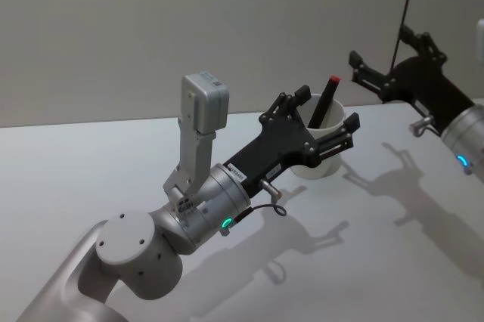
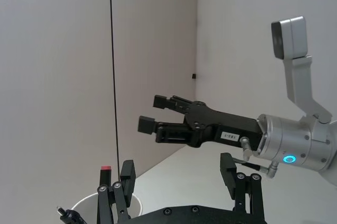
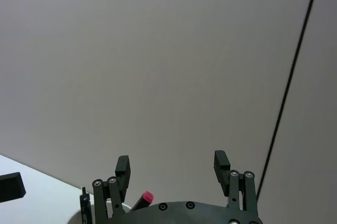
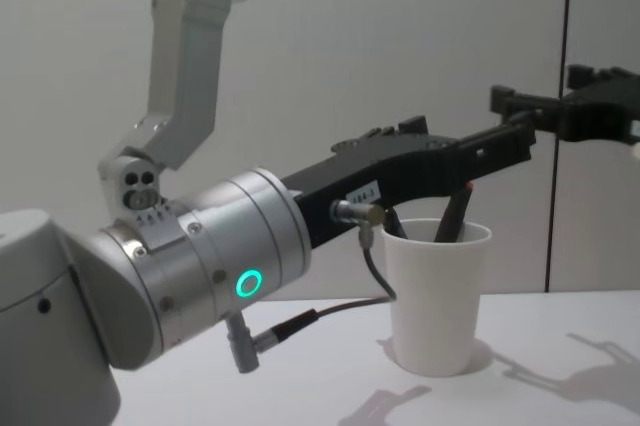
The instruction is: Place the pen into the pen holder.
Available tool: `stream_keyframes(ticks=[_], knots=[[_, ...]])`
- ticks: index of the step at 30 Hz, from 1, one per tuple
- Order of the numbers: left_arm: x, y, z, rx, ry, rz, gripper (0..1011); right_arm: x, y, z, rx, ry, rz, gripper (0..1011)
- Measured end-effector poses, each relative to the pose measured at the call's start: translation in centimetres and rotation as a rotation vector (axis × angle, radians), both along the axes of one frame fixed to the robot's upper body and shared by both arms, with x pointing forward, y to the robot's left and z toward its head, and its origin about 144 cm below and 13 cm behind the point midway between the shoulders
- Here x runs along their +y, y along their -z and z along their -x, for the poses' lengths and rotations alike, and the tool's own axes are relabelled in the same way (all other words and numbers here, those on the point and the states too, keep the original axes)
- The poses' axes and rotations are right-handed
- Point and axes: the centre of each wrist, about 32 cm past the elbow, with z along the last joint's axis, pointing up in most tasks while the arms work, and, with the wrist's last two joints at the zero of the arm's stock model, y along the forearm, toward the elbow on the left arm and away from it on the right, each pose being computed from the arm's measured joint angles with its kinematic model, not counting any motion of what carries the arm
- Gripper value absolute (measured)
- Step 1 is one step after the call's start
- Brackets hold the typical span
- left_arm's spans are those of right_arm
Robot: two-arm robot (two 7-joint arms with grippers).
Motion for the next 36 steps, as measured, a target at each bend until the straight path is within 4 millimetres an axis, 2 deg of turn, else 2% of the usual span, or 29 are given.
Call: stream_keyframes(ticks=[9, 16, 23, 36], knots=[[0.0, 0.0, 0.0, 0.000, 0.000, 0.000, 1001, -0.8, -0.2, 1.6, 0.004, 0.055, -0.008, 1002], [0.1, 0.0, 0.0, 0.000, -0.008, -0.004, 1001, -0.8, 0.0, 2.0, 0.012, 0.061, -0.011, 1002], [0.6, -0.1, 0.1, 0.002, -0.061, -0.043, 1001, -0.3, 1.1, 3.3, 0.048, 0.077, -0.026, 1002], [2.4, -0.3, 0.5, -0.008, -0.245, -0.176, 1001, 0.8, 3.5, 7.1, 0.147, 0.123, -0.066, 1002]])
